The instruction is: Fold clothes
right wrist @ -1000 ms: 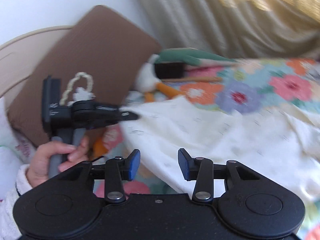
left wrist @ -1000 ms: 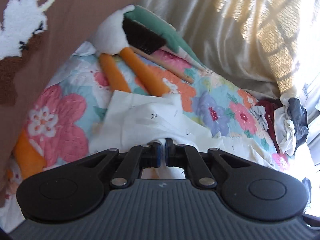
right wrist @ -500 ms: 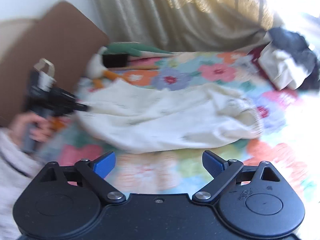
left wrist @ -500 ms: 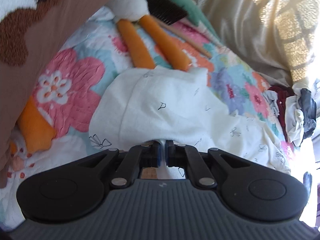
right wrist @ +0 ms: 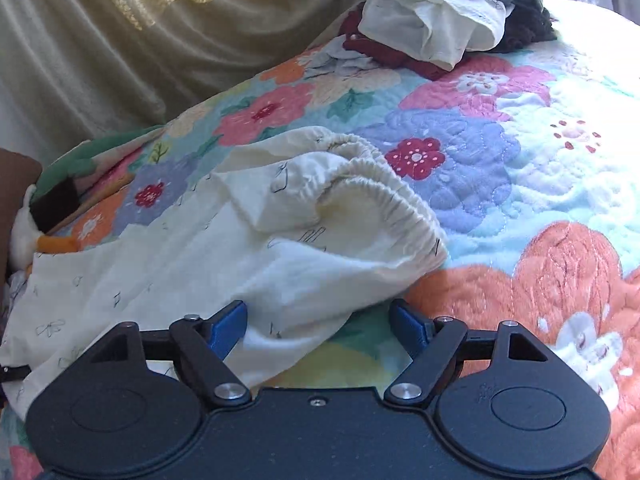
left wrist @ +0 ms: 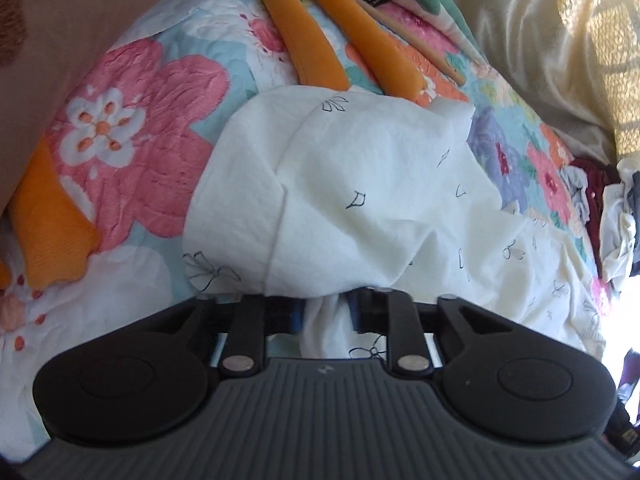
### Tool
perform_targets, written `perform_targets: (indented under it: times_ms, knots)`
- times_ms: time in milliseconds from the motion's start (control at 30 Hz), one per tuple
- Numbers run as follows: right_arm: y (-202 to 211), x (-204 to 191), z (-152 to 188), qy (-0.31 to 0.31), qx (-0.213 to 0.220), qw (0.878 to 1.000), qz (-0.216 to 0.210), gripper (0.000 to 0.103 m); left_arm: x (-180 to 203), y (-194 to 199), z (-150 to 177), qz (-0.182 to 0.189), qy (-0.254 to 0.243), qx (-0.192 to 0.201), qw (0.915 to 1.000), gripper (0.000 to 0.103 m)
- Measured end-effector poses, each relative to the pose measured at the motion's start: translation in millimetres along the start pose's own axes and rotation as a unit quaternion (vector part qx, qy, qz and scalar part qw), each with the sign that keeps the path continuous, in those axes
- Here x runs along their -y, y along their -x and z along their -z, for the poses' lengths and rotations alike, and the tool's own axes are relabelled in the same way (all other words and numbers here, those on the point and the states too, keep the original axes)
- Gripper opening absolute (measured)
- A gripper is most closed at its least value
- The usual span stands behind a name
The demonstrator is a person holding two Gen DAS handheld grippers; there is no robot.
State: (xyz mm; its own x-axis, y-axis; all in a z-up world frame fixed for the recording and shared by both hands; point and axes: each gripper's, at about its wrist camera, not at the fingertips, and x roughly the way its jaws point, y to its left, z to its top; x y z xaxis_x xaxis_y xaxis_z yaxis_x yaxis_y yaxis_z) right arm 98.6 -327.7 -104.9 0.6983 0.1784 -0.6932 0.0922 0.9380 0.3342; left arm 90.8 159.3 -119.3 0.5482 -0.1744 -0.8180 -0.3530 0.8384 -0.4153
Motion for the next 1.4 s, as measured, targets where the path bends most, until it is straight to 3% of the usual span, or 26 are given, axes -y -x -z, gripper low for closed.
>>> perform_targets:
  times_ms: [67,133,167,333,433,500,633,700,767,900,1033,1100,1133,1167,1300,1400]
  knots:
    - [-4.6,-5.4,-4.7,0.033,0.022,0.999,0.022,0.079,5.2,6.2,-1.7,0.006,-0.007,0.013,0.9999,0.005]
    - [-3.9,-12.3,-13.9,0.075,0.04,0.996,0.027,0.039,10.2,16.3,-1.9,0.01,-0.02,0.034,0.9992,0.005]
    - [-1.9,-14.9,-21.7,0.091,0.041,0.995,0.021,0.009,12.3,21.3,-2.3,0.012,-0.026,0.046,0.9985,0.005]
    - [55.9,-35.3,-46.5,0.133,0.099,0.986,0.005,0.005,19.7,45.5,-0.2,0.023,-0.039,0.103,0.9937,0.005]
    - [103.4,-34.2,-58.0,0.142,0.118,0.983,0.002,0.005,17.9,59.9,0.1,0.054,-0.026,0.11,0.9921,0.006]
    - [133.7,-23.8,-63.0,0.128,0.12,0.985,0.0,0.004,15.3,55.5,1.0,0.076,-0.019,0.08,0.9937,0.009]
    - [173.1,-2.0,-59.5,0.114,0.11,0.987,0.025,0.004,8.2,23.0,11.5,0.11,0.034,-0.025,0.993,0.031]
    - [181.4,7.8,-55.5,0.114,0.106,0.987,0.039,0.004,9.5,7.6,20.4,0.112,0.048,-0.07,0.9901,0.036]
    - [187.6,17.1,-52.1,0.112,0.102,0.987,0.049,0.004,14.0,-0.5,31.0,0.093,0.045,-0.097,0.9899,0.05]
    - [190.2,28.9,-44.9,0.114,0.105,0.986,0.067,0.004,23.8,-1.4,51.8,0.065,0.02,-0.09,0.9936,0.058]
    - [187.7,35.5,-39.1,0.116,0.104,0.985,0.077,0.004,28.0,-0.1,65.1,0.074,0.037,-0.061,0.9947,0.079]
    - [182.4,37.9,-37.2,0.11,0.1,0.986,0.076,0.004,33.5,-4.4,68.1,0.075,0.032,-0.049,0.9955,0.071]
    - [179.1,38.5,-36.0,0.108,0.098,0.986,0.075,0.004,38.6,-7.1,67.9,0.069,0.018,-0.045,0.9965,0.027]
    - [175.7,38.9,-34.9,0.106,0.096,0.987,0.073,0.004,43.7,-9.9,67.8,0.062,0.003,-0.042,0.9972,0.003]
    - [159.9,35.2,-38.2,0.107,0.091,0.988,0.06,0.004,71.5,9.1,47.7,0.04,-0.061,0.026,0.997,0.003]
    - [151.0,25.8,-55.5,0.114,0.097,0.988,0.042,0.004,86.6,37.4,2.7,0.039,-0.08,0.09,0.992,0.003]
